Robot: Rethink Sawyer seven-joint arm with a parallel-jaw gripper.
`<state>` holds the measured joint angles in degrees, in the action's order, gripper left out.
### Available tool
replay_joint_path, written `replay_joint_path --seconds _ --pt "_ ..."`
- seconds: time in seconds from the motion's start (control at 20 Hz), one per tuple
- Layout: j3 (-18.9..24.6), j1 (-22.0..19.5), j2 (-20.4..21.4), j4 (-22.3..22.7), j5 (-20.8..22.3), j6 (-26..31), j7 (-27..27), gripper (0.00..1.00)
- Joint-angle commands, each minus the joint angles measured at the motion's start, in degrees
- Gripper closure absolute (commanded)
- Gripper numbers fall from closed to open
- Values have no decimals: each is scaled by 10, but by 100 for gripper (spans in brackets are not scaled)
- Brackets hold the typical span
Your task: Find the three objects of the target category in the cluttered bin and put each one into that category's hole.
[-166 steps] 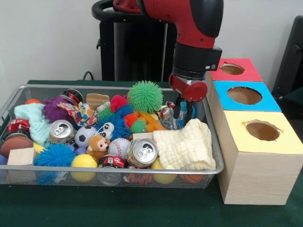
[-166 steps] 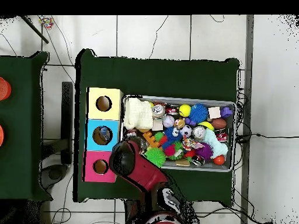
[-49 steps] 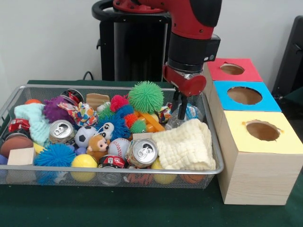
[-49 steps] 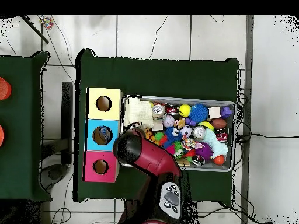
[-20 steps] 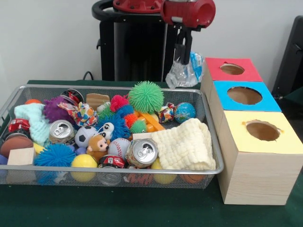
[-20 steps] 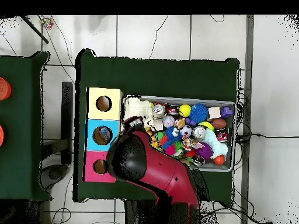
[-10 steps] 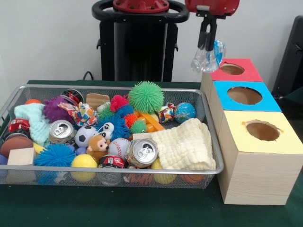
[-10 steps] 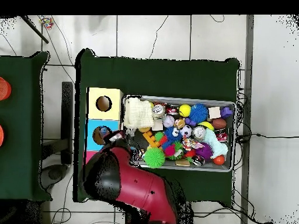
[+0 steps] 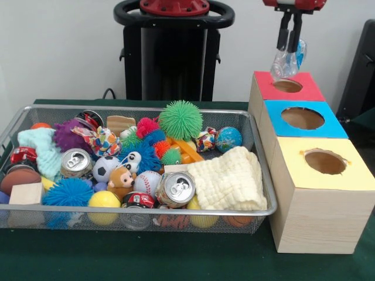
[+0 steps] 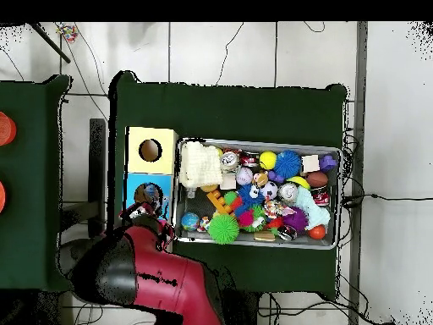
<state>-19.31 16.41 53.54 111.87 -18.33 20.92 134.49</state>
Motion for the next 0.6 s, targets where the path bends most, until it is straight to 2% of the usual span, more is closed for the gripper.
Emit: replay_joint_path --seconds 0.05,0.35,0.6 --pt "-9 21 -50 -49 -16 95 143 100" --pt "0 20 -78 -77 -21 97 133 100" --pt "15 1 -112 -112 -25 100 117 100"
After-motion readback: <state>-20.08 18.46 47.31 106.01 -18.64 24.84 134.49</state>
